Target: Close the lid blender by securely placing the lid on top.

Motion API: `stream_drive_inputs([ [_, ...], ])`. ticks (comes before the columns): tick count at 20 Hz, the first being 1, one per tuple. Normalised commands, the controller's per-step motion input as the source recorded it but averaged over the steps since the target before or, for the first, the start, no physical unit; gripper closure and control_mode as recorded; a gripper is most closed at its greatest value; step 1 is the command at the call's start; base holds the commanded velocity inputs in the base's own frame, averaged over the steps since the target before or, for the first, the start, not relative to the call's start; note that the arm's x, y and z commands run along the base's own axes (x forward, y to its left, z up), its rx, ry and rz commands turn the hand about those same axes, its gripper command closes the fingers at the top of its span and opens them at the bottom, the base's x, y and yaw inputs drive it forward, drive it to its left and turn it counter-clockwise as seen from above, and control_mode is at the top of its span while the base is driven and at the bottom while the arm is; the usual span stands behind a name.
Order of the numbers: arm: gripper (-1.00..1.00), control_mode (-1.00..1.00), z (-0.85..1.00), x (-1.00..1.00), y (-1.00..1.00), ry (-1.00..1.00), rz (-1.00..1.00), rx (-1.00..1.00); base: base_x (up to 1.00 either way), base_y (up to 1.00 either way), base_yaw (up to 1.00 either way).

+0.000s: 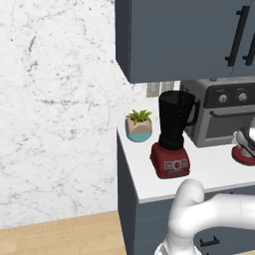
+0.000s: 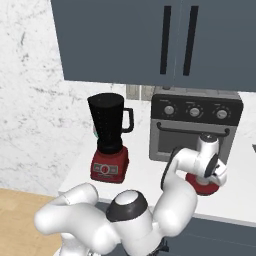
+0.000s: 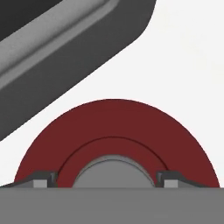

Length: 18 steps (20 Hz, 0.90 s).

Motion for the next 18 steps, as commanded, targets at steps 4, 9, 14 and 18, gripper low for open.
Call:
stream_drive_inputs([
  [4, -1.0, -1.0, -0.66, -0.6, 0.0, 0.0, 0.06, 0.0, 0.0, 0.0, 0.0],
  [9, -1.0, -1.0, -0.65, -0.43, 0.04, 0.0, 0.06, 0.0, 0.0, 0.0, 0.0],
  [14, -1.0, -1.0, -0.74, -0.28, 0.12, 0.0, 0.07, 0.0, 0.0, 0.0, 0.0],
  [18, 1.0, -1.0, -0.89, -0.46, 0.18, 0.0, 0.08, 0.0, 0.0, 0.0, 0.0],
])
